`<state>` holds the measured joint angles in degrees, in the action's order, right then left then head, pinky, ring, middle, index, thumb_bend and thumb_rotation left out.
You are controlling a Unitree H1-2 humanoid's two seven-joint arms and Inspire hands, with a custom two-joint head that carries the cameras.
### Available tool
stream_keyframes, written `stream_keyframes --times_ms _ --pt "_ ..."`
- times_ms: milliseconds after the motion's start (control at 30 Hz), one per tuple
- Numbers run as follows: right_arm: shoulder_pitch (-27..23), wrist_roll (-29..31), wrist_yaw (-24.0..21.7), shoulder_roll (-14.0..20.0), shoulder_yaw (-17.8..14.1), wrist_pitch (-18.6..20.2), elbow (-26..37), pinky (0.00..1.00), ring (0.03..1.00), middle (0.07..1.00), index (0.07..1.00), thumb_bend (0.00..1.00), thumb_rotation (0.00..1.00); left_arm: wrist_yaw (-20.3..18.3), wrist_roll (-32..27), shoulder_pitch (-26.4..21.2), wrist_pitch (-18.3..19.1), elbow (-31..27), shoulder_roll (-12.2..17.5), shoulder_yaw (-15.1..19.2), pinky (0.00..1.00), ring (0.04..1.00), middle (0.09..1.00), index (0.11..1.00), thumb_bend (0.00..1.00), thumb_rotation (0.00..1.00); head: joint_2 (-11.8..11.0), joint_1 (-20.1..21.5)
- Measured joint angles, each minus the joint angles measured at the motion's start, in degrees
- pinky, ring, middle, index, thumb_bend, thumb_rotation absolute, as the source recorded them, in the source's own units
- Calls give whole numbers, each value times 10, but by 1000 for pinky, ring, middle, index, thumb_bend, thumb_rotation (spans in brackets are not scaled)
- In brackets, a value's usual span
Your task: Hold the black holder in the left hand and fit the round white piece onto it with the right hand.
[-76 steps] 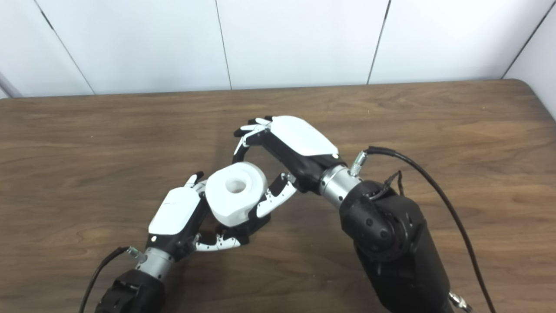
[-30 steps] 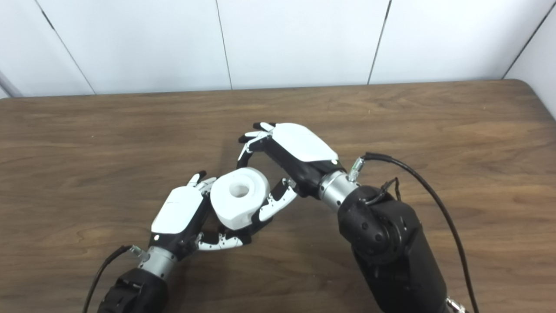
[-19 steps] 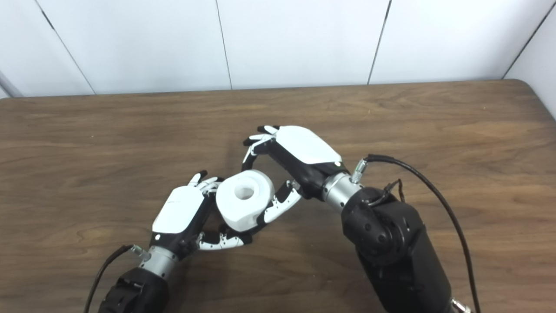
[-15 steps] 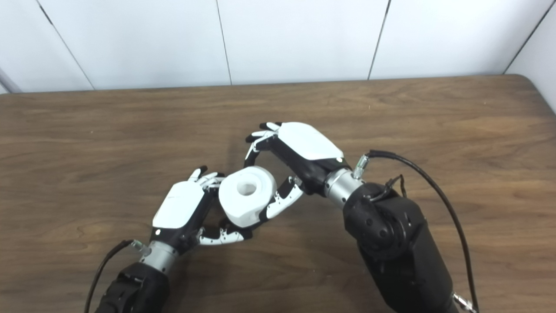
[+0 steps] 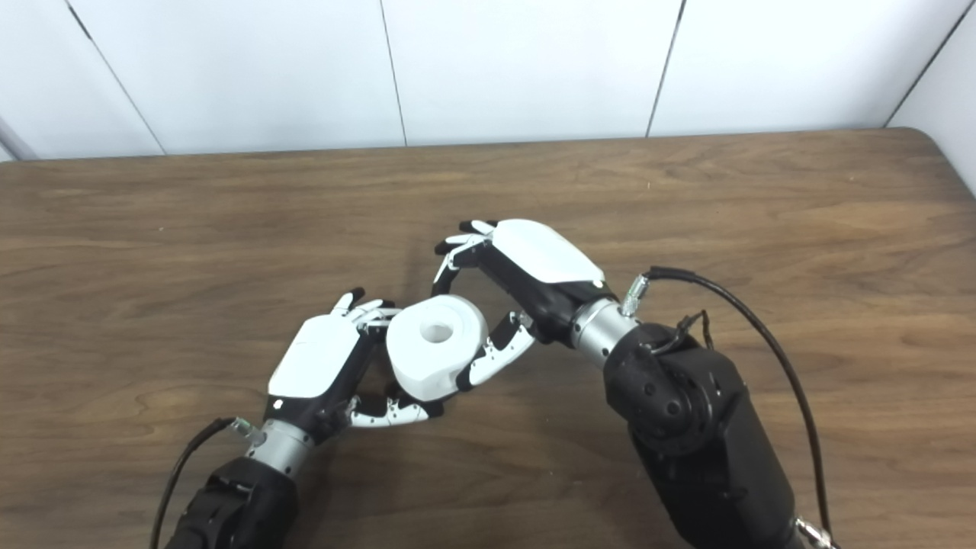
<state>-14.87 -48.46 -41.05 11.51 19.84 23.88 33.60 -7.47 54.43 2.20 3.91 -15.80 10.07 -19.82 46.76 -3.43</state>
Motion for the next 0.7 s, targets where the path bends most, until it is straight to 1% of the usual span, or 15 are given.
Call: stream_keyframes --times_ms 267,700 --pt "0 0 8 -4 8 -4 -2 1000 965 857 481 526 140 0 0 -2 0 2 -3 -1 1000 880 790 486 522 53 0 0" --pt "-1 -6 8 -6 9 -6 -3 1000 966 857 481 526 141 1 11 -2 0 3 -8 -5 1000 877 790 486 522 52 1 -2"
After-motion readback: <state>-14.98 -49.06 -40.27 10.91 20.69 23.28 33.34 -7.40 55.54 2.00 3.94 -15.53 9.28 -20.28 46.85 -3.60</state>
